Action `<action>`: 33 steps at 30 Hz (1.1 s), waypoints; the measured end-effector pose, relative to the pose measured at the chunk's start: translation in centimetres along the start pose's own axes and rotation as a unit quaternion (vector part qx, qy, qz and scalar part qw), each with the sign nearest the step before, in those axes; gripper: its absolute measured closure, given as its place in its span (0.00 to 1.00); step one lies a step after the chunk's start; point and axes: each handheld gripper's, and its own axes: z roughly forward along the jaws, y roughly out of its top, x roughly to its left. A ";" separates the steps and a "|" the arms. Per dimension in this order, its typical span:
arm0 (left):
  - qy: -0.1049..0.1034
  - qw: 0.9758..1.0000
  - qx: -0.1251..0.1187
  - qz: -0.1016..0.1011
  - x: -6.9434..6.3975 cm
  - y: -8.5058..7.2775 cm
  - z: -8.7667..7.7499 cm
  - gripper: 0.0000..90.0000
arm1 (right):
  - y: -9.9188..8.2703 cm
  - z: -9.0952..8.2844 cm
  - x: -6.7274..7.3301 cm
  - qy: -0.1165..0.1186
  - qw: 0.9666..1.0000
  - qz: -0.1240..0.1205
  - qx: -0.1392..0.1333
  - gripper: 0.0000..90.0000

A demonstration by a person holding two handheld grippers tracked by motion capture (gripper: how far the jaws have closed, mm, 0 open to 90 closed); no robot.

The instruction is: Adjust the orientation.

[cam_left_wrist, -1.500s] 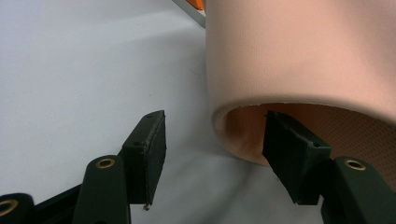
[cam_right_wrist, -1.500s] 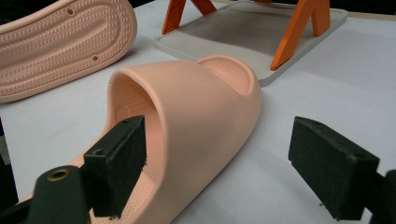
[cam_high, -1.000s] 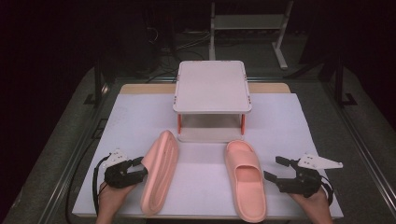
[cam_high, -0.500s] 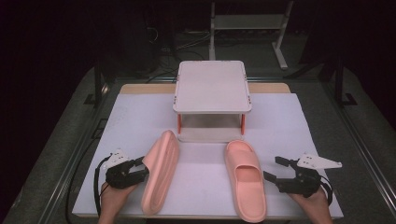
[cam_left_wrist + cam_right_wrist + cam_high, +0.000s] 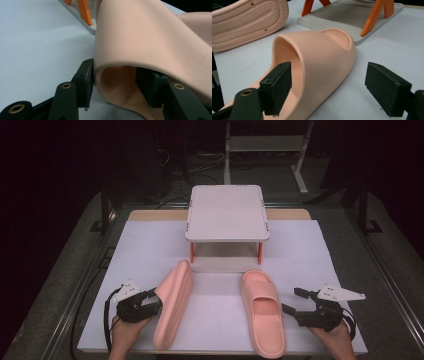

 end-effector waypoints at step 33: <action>-0.070 0.998 -0.004 0.001 -3.1 1.8 4.2 0.45 | 0.0 -0.3 0.1 0.014 1.000 -0.005 -0.003 0.23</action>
